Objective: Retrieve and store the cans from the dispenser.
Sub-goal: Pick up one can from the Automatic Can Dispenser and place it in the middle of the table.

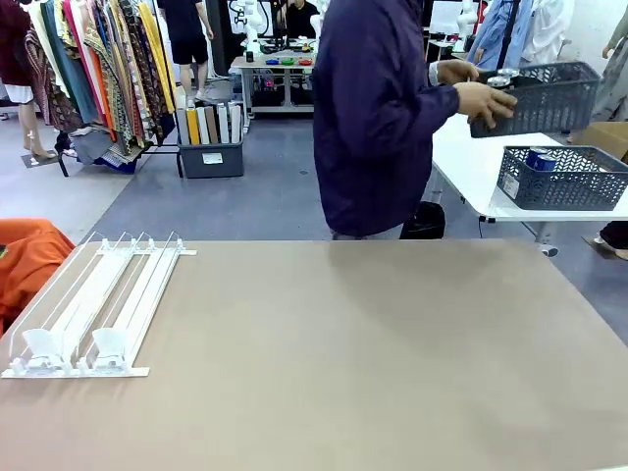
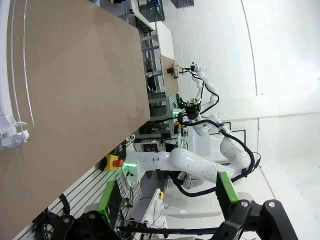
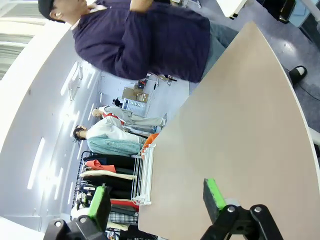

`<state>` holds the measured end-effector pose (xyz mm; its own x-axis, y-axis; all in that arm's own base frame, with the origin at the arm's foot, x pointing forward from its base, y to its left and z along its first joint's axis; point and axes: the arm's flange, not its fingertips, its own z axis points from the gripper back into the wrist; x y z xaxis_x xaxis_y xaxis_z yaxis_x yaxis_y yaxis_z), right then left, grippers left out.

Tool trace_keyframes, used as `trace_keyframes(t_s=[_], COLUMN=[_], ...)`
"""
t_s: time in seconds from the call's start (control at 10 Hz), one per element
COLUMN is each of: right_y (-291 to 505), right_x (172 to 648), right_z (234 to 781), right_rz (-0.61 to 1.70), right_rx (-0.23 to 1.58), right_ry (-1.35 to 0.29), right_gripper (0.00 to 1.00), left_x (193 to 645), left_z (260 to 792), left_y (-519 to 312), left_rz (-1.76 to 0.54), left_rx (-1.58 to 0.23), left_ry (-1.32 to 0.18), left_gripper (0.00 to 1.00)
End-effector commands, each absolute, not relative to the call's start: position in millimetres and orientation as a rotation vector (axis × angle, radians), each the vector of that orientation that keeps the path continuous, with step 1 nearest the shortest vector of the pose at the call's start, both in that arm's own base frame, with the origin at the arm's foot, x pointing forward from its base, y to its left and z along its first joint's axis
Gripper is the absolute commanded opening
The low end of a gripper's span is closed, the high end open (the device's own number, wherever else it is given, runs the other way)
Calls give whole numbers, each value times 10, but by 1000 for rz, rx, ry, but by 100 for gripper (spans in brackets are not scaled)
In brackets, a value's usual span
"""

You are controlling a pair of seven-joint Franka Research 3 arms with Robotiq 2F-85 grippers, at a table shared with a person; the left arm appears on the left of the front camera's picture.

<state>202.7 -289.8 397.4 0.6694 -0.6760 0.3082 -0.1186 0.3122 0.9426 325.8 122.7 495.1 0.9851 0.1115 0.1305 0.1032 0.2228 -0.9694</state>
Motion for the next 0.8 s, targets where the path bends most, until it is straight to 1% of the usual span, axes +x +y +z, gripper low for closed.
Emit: trace_keyframes(t_s=[0.0,0.7], right_y=[-2897,-2897], right_x=[2025,2025], right_z=[3994,3994], right_rz=[-419,-419], right_rx=[1220,1220], right_ry=[-795,-795], right_gripper=[100,100], left_x=[3224,3224], left_z=[4957,4957], left_y=[1237,1237], left_rz=[2,2], left_rx=[-1361,-1361], left_ry=[-190,-190], left_gripper=[100,100])
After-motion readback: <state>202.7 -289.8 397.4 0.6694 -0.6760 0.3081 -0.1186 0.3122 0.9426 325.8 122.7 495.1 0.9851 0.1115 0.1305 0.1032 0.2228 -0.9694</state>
